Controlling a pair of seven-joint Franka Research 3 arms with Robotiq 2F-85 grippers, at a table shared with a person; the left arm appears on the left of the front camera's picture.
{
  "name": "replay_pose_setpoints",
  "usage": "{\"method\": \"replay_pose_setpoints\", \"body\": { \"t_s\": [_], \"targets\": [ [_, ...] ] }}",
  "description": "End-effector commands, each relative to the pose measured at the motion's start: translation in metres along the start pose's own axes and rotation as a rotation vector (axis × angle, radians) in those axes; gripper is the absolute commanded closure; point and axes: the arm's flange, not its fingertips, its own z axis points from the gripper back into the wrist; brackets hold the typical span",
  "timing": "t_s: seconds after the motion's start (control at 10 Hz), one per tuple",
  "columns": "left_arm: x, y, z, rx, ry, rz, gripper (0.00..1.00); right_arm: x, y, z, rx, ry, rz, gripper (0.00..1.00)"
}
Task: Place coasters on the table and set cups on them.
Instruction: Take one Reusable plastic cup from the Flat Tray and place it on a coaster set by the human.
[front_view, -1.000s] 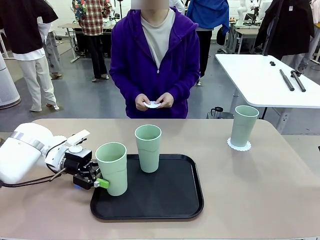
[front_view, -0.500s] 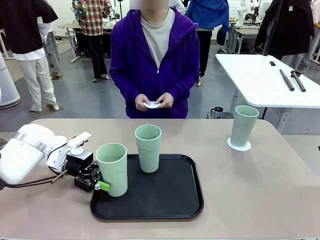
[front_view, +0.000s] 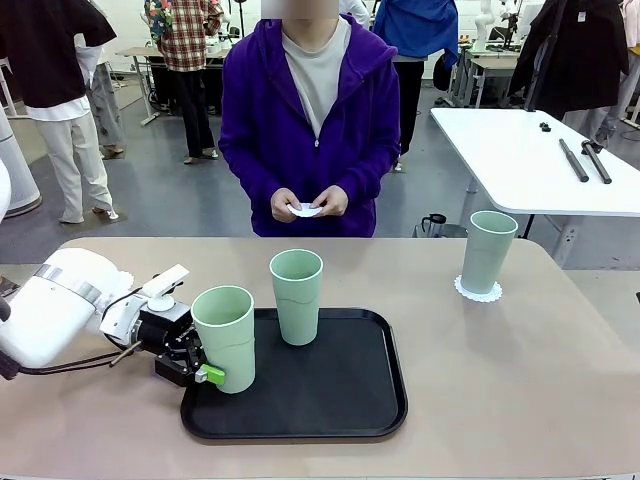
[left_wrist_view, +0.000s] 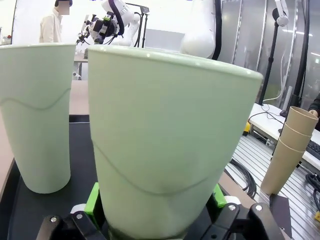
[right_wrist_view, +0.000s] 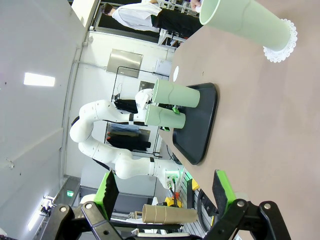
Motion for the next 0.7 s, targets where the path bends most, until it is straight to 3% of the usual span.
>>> {"method": "replay_pose_setpoints", "body": {
  "t_s": [0.0, 0.1, 0.2, 0.3, 0.5, 0.6],
  "targets": [
    [-0.003, 0.003, -0.005, 0.002, 0.014, -0.029, 0.0, -0.001, 0.001, 0.001, 0.003, -0.004, 0.002, 0.0],
    [-0.003, 0.003, -0.004, 0.005, 0.009, -0.029, 0.59, -0.001, 0.001, 0.001, 0.003, -0.004, 0.002, 0.0],
    [-0.002, 0.002, -0.002, 0.008, 0.006, -0.031, 0.59, -0.001, 0.001, 0.001, 0.003, -0.004, 0.002, 0.0],
    [0.0, 0.001, -0.001, 0.013, 0.002, -0.031, 1.0, -0.001, 0.001, 0.001, 0.003, -0.004, 0.002, 0.0],
    [0.01, -0.006, 0.004, 0.032, 0.004, -0.035, 1.0, -0.001, 0.001, 0.001, 0.003, -0.004, 0.002, 0.0],
    [0.029, -0.015, 0.012, 0.102, -0.012, 0.001, 0.33, -0.001, 0.001, 0.001, 0.003, -0.004, 0.002, 0.0]
  ]
}}
